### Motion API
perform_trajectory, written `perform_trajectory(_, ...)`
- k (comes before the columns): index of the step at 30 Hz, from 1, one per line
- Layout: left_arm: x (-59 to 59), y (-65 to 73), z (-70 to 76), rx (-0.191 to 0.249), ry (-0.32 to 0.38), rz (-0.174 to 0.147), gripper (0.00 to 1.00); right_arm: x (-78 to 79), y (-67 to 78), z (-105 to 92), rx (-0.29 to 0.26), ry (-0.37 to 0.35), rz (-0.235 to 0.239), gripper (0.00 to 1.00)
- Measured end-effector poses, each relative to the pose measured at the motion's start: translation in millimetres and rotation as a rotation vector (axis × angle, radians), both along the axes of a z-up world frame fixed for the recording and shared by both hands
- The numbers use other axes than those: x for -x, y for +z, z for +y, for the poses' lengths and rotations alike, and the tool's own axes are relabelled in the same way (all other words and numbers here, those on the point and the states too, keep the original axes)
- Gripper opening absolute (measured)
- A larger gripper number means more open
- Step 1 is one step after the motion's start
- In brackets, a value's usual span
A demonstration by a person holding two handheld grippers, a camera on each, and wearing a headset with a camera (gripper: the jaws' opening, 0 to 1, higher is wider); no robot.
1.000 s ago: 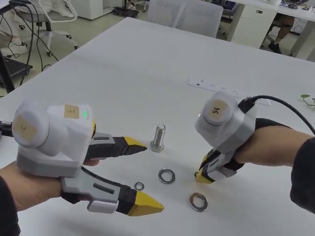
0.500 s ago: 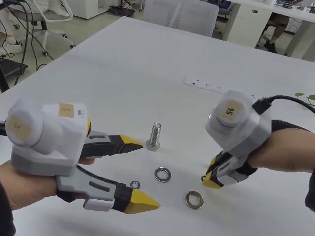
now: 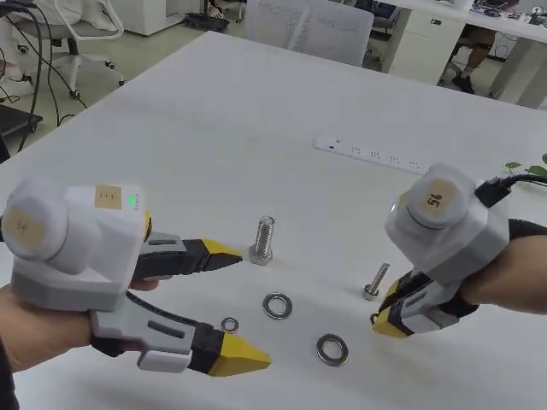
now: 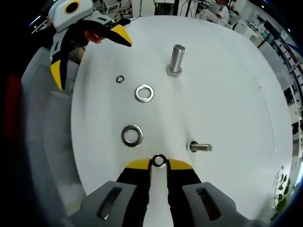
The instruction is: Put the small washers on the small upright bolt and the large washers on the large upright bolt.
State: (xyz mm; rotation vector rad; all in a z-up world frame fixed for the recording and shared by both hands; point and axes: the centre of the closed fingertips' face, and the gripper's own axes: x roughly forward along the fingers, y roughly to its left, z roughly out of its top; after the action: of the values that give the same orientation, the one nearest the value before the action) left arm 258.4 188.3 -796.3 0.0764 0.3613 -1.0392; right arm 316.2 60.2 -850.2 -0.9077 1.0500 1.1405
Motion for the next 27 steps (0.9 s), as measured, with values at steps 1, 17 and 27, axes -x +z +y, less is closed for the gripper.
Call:
perform_trajectory(1, 0.2, -0.1, -0.1, 0.000, -0.001, 0.001, 0.72, -0.6, 1.4, -1.6, -0.001, -0.002, -0.004, 0.14)
perform_trajectory(17, -0.2, 1.2, 0.5, 0.001, 0.002, 0.000, 0.71, -11.6, 26.7, -12.5, -0.007, -0.024, -0.046, 0.14)
perform_trajectory(27, -0.9, 0.8, 0.4, -0.001, 0.003, 0.002, 0.71, -25.7, 46.0, -8.0, -0.014, -0.014, -0.092, 0.14)
